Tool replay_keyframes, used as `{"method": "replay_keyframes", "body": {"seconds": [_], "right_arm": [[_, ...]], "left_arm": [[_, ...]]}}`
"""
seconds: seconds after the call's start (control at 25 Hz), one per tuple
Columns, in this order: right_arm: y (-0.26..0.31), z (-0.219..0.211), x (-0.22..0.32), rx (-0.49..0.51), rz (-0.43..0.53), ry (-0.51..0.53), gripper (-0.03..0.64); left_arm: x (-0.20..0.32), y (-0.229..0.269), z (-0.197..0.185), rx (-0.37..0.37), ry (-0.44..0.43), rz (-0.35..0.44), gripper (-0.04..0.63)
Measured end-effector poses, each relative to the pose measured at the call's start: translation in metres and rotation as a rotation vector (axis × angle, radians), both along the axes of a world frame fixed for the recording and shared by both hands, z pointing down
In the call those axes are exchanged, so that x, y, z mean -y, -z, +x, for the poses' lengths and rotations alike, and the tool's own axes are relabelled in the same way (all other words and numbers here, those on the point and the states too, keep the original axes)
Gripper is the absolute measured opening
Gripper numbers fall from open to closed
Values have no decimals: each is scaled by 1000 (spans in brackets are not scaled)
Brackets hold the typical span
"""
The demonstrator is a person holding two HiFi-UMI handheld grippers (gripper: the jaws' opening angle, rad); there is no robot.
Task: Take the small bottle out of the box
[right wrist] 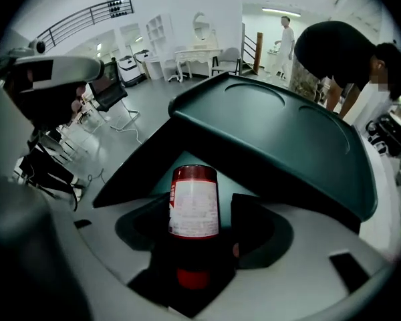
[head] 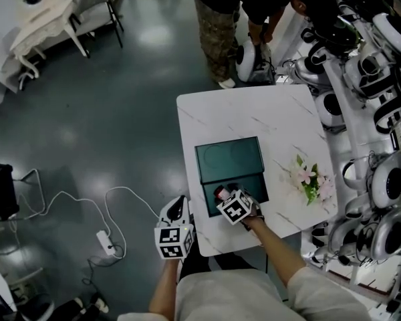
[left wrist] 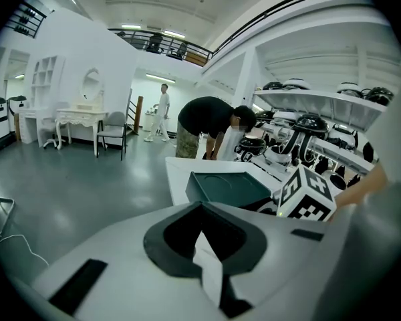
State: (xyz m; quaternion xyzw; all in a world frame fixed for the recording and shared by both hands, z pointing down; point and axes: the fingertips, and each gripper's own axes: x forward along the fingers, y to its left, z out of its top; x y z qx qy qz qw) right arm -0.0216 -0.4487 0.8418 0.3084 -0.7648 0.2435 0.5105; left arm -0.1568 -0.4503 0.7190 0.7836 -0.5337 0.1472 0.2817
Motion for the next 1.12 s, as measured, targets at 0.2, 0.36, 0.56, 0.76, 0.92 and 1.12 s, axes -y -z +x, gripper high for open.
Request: {"method": "replay_keyframes", "body": {"seconds": [0.2,0.36,0.56,0.76,0.92,1.12], "right_arm": [[-1,0,-3,-37,11,23,273],[2,-4,-1,-30,23,30,235],[3,1,-2,-10,34,15,233],[19,7,1,40,93,-19,233],[39,12,4,102,161,-67,233],[68,20,5,168,250,-122,233]], "left_arm": [[-2,0,0,1,6,-3,18],[-2,2,-4,3,14,1,18],[-5,6,-4,6,15,13,18],[-7,13,-4,16,15,21,18],[-8,18,0,21,2,28,18],[-12,24,7,27,-11,38,18]]}}
